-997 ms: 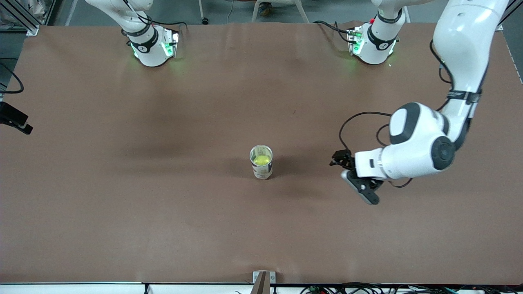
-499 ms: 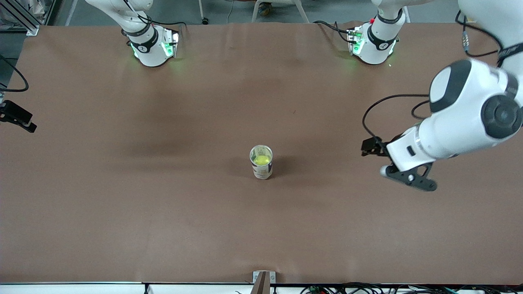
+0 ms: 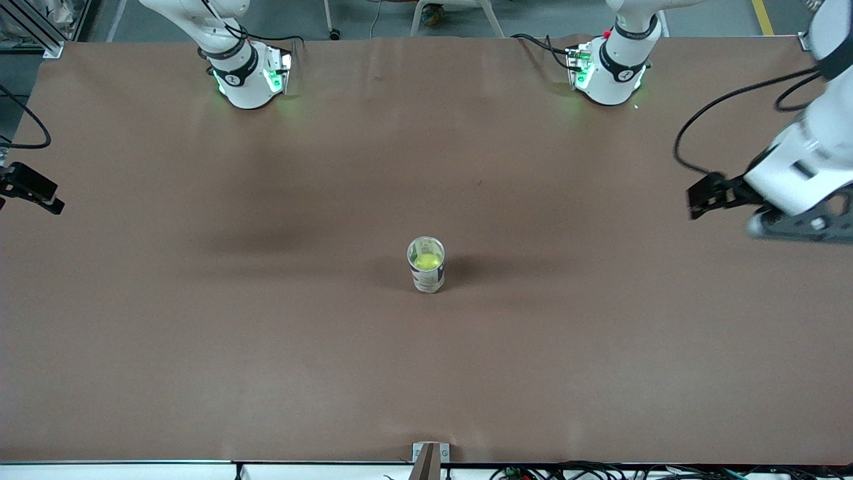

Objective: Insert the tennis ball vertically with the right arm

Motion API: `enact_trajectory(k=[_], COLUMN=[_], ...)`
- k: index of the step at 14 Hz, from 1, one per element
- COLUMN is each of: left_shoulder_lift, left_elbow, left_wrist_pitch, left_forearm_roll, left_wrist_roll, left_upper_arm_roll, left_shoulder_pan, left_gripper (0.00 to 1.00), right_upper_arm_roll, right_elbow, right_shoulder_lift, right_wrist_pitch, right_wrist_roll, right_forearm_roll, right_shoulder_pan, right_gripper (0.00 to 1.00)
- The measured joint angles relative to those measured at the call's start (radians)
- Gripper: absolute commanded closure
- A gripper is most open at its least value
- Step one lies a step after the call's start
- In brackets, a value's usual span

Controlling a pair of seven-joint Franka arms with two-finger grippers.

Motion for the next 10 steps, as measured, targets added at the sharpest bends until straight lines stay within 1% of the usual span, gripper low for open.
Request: enact_trajectory(k=[2,6,8,10], left_shoulder_lift=[-0.086,-0.222,-0.278,-0.322], left_elbow=[-0.061,-0.205,-0.267,-0.31], left_wrist_pitch=[-0.021,-0.036,-0.036,-0.035], left_forearm_roll=[-0.001,-0.044,-0.061,-0.075], left_wrist_roll=[0.021,0.023,0.027,0.027], left_upper_arm_roll=[0.111,0.23,0.26,0.263], left_shoulder_pan=[-0.068,-0.189,-0.229,-0.238], left_gripper=[0.0,0.0,0.0,0.0], right_upper_arm_roll=[0.001,0.002,0.003,0.002], right_elbow=[0.003,0.01,0.011,0.011], right_shoulder_lift=[-0.003,-0.007,-0.007,-0.008], right_wrist_pitch=[0.0,0.0,0.0,0.0], right_wrist_roll=[0.0,0.0,0.0,0.0], right_forearm_roll=[0.0,0.0,0.0,0.0], right_shoulder_pan=[0.0,0.0,0.001,0.009], right_gripper=[0.0,0.0,0.0,0.0])
